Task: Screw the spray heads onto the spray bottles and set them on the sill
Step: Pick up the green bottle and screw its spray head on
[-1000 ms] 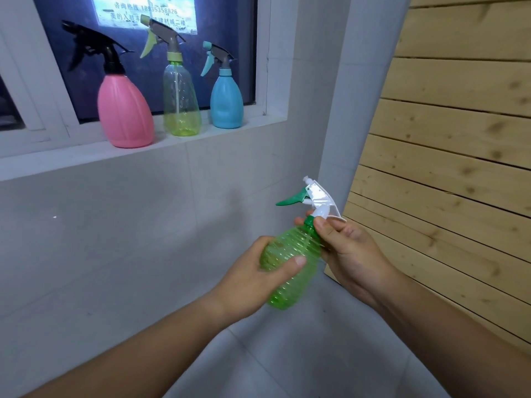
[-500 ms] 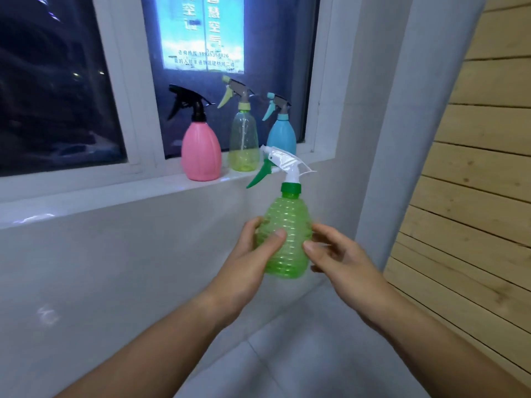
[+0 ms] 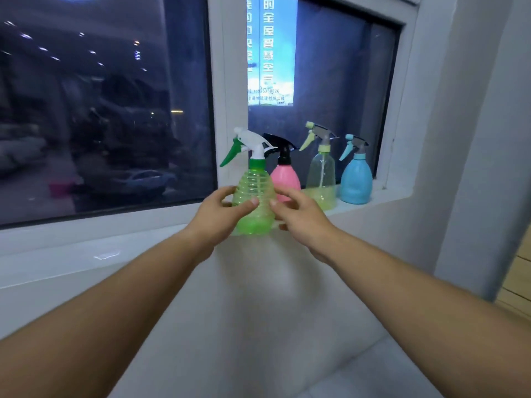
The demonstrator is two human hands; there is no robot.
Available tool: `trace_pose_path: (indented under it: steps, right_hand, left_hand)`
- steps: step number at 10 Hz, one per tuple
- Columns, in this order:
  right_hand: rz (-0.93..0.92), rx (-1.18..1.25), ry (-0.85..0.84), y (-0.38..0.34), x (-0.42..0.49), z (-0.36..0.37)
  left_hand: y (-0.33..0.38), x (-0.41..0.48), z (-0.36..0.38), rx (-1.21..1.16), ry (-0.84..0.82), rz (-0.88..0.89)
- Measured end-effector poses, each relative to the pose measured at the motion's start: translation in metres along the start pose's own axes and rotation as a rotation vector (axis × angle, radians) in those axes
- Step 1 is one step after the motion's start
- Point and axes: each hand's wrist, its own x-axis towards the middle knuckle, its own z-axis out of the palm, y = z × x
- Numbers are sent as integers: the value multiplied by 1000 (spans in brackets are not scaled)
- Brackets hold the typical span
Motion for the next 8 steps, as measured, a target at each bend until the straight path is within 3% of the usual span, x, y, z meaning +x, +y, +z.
trace_pose_path:
  steps: [8]
  right_hand:
    - [-17, 25, -3, 34, 47, 43]
  left_hand:
    - [-33, 46, -28, 174, 35, -14]
